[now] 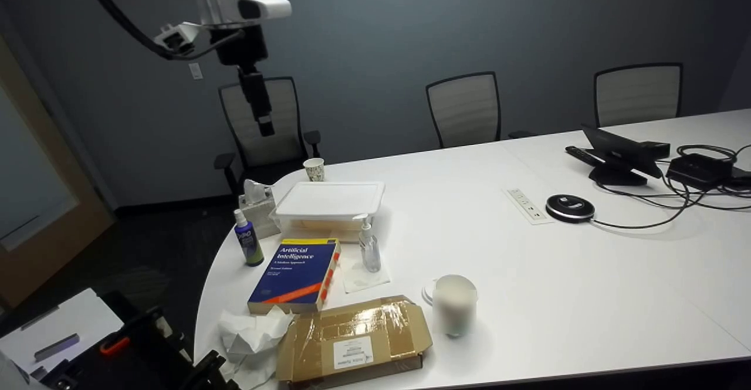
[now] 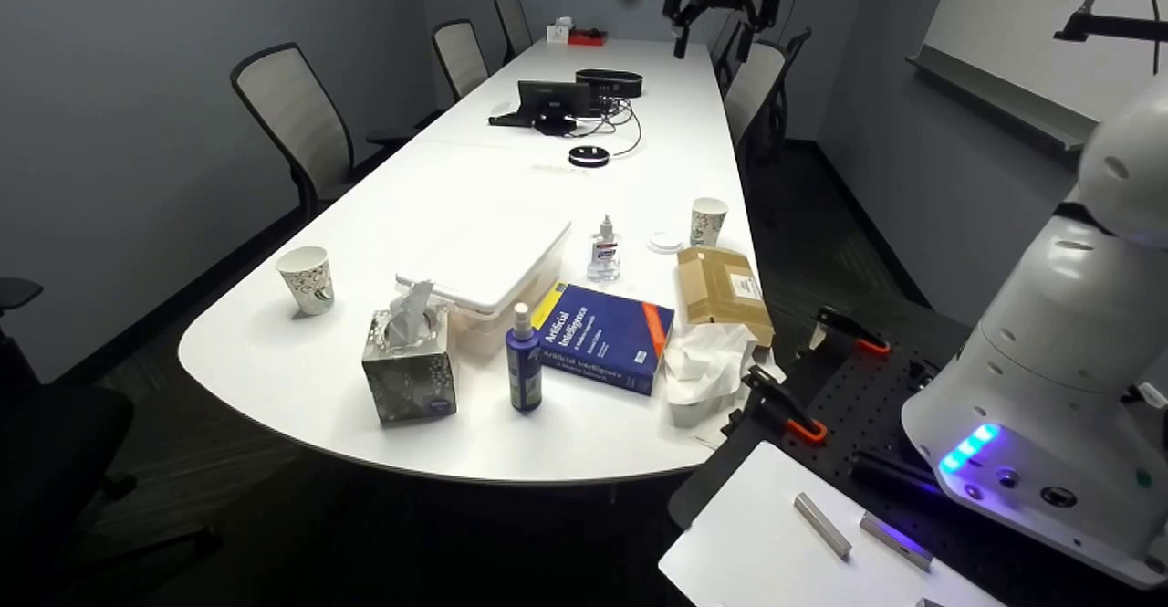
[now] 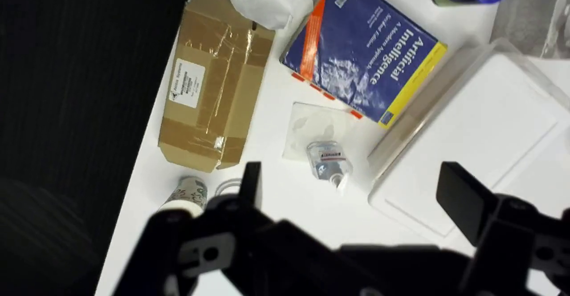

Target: Put the white lid on the cup next to it

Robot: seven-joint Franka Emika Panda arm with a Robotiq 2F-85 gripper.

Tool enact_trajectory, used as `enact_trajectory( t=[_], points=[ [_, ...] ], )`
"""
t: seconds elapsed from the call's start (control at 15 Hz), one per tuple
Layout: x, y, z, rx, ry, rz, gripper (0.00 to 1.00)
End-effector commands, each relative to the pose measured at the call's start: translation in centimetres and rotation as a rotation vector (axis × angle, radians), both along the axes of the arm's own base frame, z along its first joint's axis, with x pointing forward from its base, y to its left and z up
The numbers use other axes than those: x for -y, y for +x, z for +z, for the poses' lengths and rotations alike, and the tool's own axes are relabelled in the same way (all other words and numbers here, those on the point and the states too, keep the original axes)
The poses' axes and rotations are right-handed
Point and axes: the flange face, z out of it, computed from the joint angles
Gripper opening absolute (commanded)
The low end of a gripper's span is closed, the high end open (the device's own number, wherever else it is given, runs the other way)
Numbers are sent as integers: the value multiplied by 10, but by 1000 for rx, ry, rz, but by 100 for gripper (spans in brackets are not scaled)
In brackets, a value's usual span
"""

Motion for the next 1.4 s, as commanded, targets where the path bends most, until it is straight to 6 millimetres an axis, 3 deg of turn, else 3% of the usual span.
enact_trajectory(
  t=[0.0, 0.33, 0.67, 1.0, 1.33],
  points=[
    [39, 74, -9, -1, 44, -179, 100],
    [104, 153, -40, -1, 84, -387, 100],
    [166, 211, -98, 11, 111, -561, 100],
    [208, 233, -165, 16, 139, -704, 100],
    [221, 231, -231, 25, 152, -803, 100]
  ],
)
